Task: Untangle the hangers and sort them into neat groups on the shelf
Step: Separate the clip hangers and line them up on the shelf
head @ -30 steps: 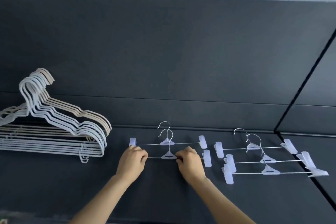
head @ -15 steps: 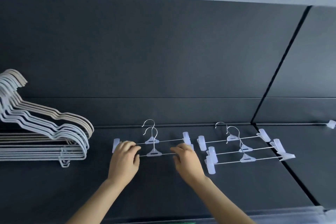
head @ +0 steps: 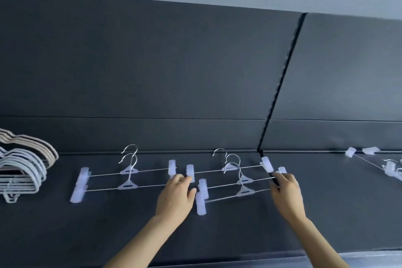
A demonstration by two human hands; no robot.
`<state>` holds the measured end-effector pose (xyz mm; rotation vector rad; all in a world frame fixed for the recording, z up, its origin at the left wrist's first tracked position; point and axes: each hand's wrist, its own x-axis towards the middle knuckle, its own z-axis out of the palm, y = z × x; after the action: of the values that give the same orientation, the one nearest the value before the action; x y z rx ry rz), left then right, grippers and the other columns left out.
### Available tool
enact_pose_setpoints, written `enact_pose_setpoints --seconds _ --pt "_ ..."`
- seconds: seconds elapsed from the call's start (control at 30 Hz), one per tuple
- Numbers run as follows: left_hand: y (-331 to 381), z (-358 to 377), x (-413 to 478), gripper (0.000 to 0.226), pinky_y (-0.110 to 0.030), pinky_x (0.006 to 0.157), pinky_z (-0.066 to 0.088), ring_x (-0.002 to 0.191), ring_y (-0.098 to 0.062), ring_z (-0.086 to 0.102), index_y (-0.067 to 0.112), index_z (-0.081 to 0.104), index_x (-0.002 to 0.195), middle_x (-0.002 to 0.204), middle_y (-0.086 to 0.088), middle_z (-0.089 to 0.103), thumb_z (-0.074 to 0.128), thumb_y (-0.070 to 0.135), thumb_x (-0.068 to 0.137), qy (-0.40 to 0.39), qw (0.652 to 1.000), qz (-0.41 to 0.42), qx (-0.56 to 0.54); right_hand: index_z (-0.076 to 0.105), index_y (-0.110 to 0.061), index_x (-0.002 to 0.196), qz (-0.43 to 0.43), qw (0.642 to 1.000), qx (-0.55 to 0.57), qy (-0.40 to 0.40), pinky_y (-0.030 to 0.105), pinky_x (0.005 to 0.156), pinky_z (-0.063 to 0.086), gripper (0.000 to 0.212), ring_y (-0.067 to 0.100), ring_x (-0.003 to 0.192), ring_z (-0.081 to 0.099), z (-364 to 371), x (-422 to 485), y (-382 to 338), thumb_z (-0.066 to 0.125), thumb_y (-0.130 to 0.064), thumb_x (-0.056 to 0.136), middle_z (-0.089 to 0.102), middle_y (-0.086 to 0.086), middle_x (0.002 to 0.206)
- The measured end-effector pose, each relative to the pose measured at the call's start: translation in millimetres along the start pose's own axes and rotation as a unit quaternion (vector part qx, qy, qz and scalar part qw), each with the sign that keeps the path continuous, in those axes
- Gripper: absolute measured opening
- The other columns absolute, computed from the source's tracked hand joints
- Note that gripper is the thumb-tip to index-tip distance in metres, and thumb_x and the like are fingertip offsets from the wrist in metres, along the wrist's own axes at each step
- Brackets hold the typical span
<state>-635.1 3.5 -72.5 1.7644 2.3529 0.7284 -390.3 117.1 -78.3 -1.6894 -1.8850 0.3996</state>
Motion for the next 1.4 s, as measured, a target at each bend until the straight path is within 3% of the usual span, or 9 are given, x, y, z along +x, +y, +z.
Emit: enact_pose_setpoints --seconds 0.13,0.23,0.33,0.57,0.7,0.83,0.97,1.13,1.4 --pt "19.6 25.5 10.9 0.036 -0.029 0.071 0.046 0.113 -0.018 0.049 0.027 0.050 0.127 0.123 0.001 0.050 0.048 0.034 0.091 -0.004 0.997 -0.065 0.049 0.064 -0.011 0.105 -0.017 0.999 -0.040 0.012 0.033 0.069 0.041 0.022 0.031 0.107 0.044 -16.2 22.2 23.0 0.049 -0.014 0.089 0.055 0.013 0.110" --pt "33.0 34.6 8.0 0.024 -0.025 0.050 0.044 0.081 -0.020 0.063 0.023 0.070 0.097 0.092 0.000 0.062 0.074 0.023 0.073 0.070 0.996 -0.030 0.052 0.064 -0.014 0.112 -0.008 0.999 -0.026 0.020 0.037 0.075 0.043 0.028 0.032 0.110 0.043 -27.7 37.9 40.7 0.051 -0.013 0.087 0.052 0.014 0.116" --pt "56.1 45.0 -4.1 0.006 -0.022 0.047 0.043 0.061 -0.017 0.059 0.021 0.067 0.074 0.072 0.004 0.057 0.063 0.024 0.075 0.126 0.990 0.050 0.040 0.060 -0.015 0.118 0.033 0.998 -0.049 0.014 0.041 0.087 0.039 0.034 0.037 0.113 0.038 -38.9 51.0 63.1 0.055 -0.016 0.085 0.047 0.017 0.127" --pt "117.7 75.8 -14.8 0.028 -0.009 0.052 0.034 0.064 -0.005 0.055 0.030 0.065 0.082 0.073 0.012 0.053 0.045 0.048 0.075 0.012 0.993 0.113 0.005 0.055 -0.017 0.124 0.057 0.994 -0.095 -0.006 0.046 0.102 0.026 0.037 0.035 0.130 0.026 -48.9 58.3 88.4 0.051 -0.019 0.087 0.041 0.016 0.139" --pt "136.5 84.6 -1.6 0.039 -0.023 0.073 0.034 0.100 -0.016 0.049 0.022 0.058 0.114 0.097 0.005 0.053 0.046 0.044 0.084 -0.094 0.992 0.083 0.006 0.061 -0.010 0.116 0.029 0.997 -0.076 0.008 0.043 0.091 0.036 0.033 0.038 0.116 0.041 -51.3 53.8 89.9 0.051 -0.009 0.084 0.052 0.018 0.128" --pt "121.3 76.7 4.2 0.017 -0.027 0.066 0.043 0.089 -0.017 0.052 0.013 0.062 0.085 0.087 0.005 0.046 0.046 0.018 0.089 -0.113 0.993 0.030 -0.003 0.056 -0.014 0.124 0.069 0.994 -0.072 0.036 0.047 0.095 0.034 0.037 0.040 0.123 0.035 -68.1 58.8 101.6 0.055 -0.017 0.087 0.042 0.018 0.137" --pt "88.2 64.6 1.8 0.021 -0.026 0.060 0.038 0.078 -0.013 0.041 0.023 0.051 0.067 0.075 0.012 0.037 0.046 0.016 0.087 -0.096 0.995 -0.011 0.019 0.064 -0.004 0.089 0.071 0.991 0.039 -0.103 0.037 0.072 0.045 0.025 0.038 0.091 0.056 -63.5 47.9 99.2 0.050 -0.025 0.089 0.066 0.019 0.093" --pt "56.4 53.0 -5.7 0.021 -0.028 0.073 0.045 0.085 -0.009 0.042 0.012 0.059 0.074 0.081 0.009 0.042 0.049 0.019 0.091 -0.056 0.998 -0.026 0.027 0.059 -0.013 0.067 0.004 0.990 0.117 -0.075 0.030 0.061 0.038 0.022 0.023 0.068 0.051 -49.2 20.6 79.0 0.055 -0.014 0.088 0.057 0.005 0.065" --pt "28.9 33.6 -3.7 0.028 -0.022 0.066 0.040 0.066 -0.005 0.043 0.014 0.051 0.061 0.077 0.005 0.044 0.048 0.010 0.089 -0.078 0.996 -0.032 0.017 0.054 -0.017 0.116 0.011 0.983 0.142 -0.119 0.028 0.077 0.040 0.035 0.020 0.097 0.055 -29.1 -3.8 70.8 0.060 -0.008 0.083 0.064 0.000 0.104"
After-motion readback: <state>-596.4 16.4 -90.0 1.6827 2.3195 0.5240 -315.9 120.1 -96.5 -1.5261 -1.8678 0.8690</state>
